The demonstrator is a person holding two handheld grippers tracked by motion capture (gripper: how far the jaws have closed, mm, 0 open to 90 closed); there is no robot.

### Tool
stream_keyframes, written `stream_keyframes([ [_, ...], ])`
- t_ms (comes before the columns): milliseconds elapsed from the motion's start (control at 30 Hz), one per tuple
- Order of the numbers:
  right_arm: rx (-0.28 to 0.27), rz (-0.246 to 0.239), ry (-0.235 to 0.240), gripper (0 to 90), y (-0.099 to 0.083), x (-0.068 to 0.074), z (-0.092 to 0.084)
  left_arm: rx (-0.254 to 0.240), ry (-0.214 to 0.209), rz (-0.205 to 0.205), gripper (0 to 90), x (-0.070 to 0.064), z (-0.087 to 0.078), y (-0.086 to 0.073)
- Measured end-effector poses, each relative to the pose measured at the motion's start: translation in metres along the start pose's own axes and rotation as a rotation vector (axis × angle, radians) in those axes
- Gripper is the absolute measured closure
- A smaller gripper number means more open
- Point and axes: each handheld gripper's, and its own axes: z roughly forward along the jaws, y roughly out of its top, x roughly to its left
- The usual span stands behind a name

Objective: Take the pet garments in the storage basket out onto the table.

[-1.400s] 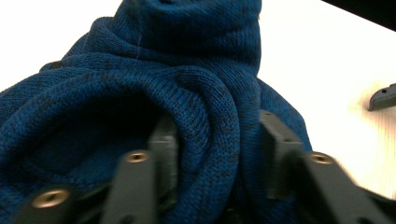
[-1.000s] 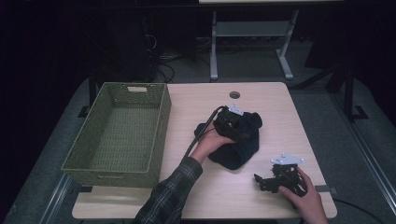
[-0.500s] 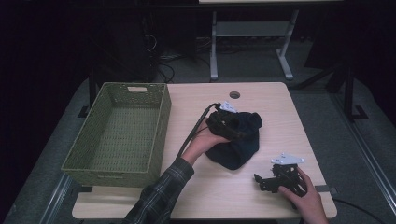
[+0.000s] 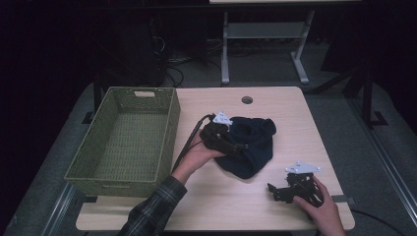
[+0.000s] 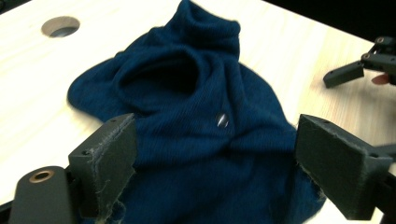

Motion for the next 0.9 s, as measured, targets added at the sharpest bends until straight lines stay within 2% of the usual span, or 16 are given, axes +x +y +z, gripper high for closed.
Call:
stream_keyframes([
  [267,0.0,-0.002,-0.001,0.0,0.0,0.0,0.0,-0.021,0.035,-0.021,13.2,-0.001,-0.019,-0.023],
  [367,0.002,-0.003,0.0,0.0,0.0,0.0,0.0,-0.023,0.034,-0.038,13.1,-0.003,-0.021,-0.031],
  [467,0.001,-0.002,0.0,0.0,0.0,0.0,0.0,-0.005,0.035,-0.034,13.1,-0.006,-0.023,-0.038],
  [900,-0.002,-0.007,-0.002,0.0,0.0,0.0,0.0,-0.014,0.085,-0.066,13.1,-0.019,-0.035,-0.078],
])
